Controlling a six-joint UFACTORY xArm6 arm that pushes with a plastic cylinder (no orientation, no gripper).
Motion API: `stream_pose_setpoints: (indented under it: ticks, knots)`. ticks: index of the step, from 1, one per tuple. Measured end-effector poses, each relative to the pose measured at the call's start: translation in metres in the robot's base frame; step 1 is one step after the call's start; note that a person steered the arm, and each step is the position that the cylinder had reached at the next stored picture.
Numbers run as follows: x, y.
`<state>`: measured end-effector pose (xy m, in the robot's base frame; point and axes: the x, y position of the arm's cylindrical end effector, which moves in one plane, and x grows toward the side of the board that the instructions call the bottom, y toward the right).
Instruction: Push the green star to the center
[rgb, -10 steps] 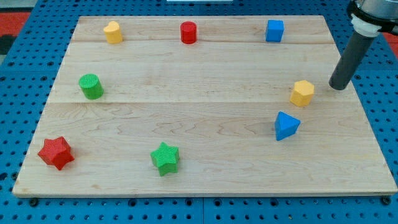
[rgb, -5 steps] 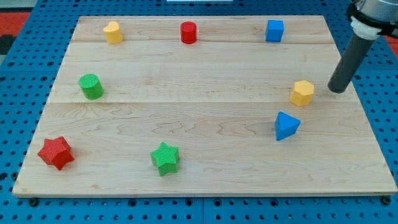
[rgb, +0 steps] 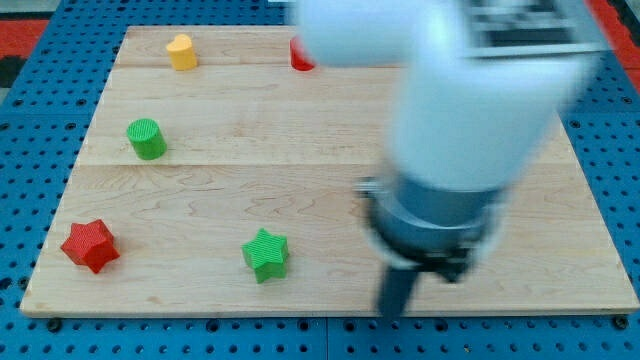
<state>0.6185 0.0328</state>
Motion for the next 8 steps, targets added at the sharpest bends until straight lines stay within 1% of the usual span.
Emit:
stream_pose_setpoints:
  ticks: [1,2,3,4,5,6,7,8]
  knots:
    - [-0.011,-0.091]
    - [-0.029,-0.091]
    - [-0.072,-0.067]
    - [-0.111,-0.071]
    - [-0.135,-0.084]
    - [-0.094,-0.078]
    - [-0.084,-0.105]
    - [-0.103,-0.16]
